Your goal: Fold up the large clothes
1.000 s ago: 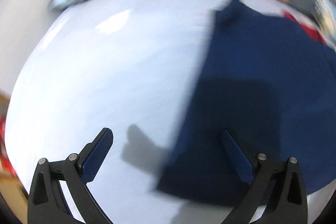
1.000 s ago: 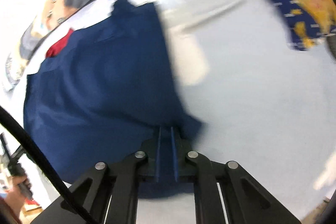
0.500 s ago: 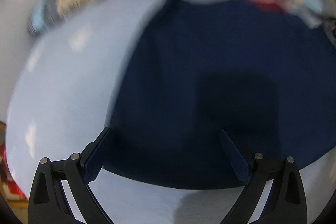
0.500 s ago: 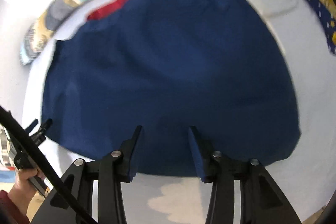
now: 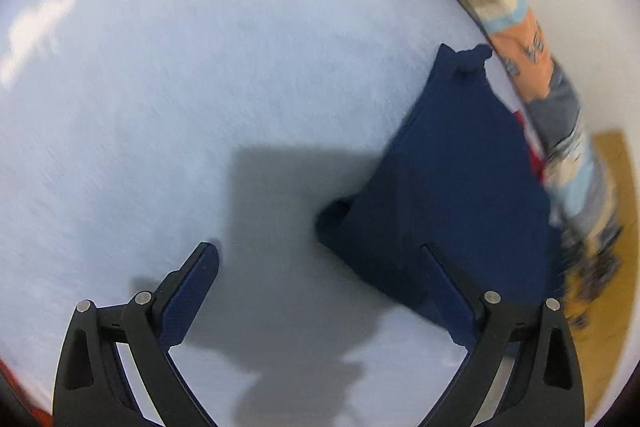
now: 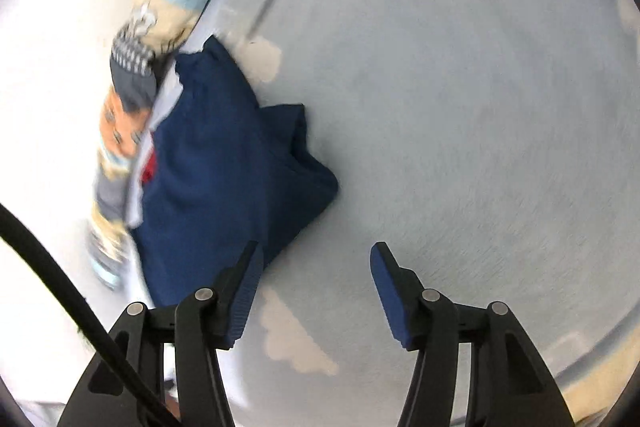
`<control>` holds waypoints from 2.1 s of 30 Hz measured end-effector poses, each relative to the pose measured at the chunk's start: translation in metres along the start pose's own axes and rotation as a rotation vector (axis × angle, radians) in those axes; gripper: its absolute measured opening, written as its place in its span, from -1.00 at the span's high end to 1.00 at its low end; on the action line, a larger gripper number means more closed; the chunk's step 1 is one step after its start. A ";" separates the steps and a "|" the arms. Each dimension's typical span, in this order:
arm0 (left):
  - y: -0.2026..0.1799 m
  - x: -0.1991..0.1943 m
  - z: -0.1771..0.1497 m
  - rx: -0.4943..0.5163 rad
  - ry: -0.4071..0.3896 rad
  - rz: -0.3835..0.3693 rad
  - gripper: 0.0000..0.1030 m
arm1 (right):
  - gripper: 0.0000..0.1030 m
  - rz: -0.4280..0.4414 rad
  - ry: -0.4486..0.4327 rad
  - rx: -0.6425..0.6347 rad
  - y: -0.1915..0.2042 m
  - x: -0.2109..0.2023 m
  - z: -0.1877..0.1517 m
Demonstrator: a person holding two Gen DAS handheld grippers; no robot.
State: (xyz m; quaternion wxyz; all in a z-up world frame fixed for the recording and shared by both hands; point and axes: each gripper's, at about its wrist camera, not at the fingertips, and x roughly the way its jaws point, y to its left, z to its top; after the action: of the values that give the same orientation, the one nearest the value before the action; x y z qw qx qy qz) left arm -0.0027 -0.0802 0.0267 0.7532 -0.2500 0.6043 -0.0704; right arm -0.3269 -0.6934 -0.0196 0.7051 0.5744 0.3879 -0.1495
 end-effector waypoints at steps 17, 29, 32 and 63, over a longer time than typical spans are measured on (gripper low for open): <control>-0.064 0.019 0.020 0.128 -0.137 -0.066 0.87 | 0.64 0.068 -0.081 -0.074 0.053 0.048 0.022; -0.084 -0.012 -0.031 0.270 -0.082 -0.118 0.94 | 0.75 -0.101 -0.081 -0.391 0.093 0.004 0.013; -0.072 -0.006 -0.026 0.238 -0.075 -0.040 0.59 | 0.75 -0.095 -0.058 -0.356 0.088 0.014 0.020; -0.069 0.031 0.024 0.028 -0.112 -0.225 0.67 | 0.03 0.149 -0.062 0.110 0.006 0.044 0.007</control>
State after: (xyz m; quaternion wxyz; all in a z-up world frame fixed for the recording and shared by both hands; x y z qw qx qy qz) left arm 0.0418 -0.1452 0.0347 0.7766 -0.3091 0.5284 -0.1489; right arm -0.2915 -0.6881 -0.0470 0.6933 0.6348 0.3132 -0.1354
